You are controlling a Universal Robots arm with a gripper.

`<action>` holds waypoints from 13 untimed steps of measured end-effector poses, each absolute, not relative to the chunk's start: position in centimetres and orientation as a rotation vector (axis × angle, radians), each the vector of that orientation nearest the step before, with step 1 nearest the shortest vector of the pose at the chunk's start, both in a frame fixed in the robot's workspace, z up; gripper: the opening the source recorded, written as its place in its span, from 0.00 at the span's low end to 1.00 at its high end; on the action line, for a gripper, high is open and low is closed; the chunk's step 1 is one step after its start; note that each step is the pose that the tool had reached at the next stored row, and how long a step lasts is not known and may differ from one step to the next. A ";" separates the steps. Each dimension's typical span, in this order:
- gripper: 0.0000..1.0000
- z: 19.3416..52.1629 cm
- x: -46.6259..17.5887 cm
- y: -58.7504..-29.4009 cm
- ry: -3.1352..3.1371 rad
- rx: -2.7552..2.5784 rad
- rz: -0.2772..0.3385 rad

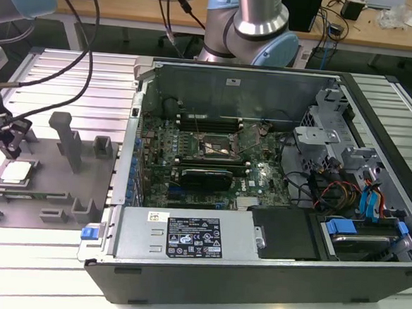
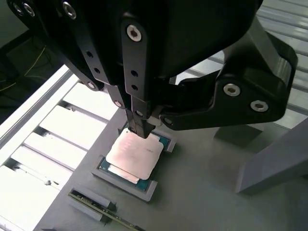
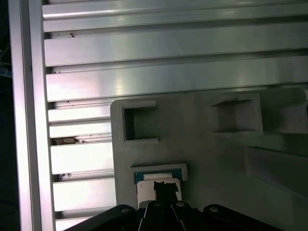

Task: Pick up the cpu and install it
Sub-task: 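Pick up the cpu and move it towards the insertion slot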

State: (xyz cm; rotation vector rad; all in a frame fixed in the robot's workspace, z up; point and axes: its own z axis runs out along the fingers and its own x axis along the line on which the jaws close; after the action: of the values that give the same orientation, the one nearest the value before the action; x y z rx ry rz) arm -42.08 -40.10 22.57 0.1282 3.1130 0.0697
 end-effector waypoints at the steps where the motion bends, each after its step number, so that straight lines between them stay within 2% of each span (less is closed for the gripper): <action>1: 0.11 22.5 -42.1 -40.1 3.113 0.128 0.070; 13: 0.11 20.8 -42.3 -41.5 3.113 0.128 0.070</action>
State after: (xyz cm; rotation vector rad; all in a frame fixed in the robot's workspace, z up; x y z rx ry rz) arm -42.34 -41.52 20.83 0.1283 3.1130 0.0696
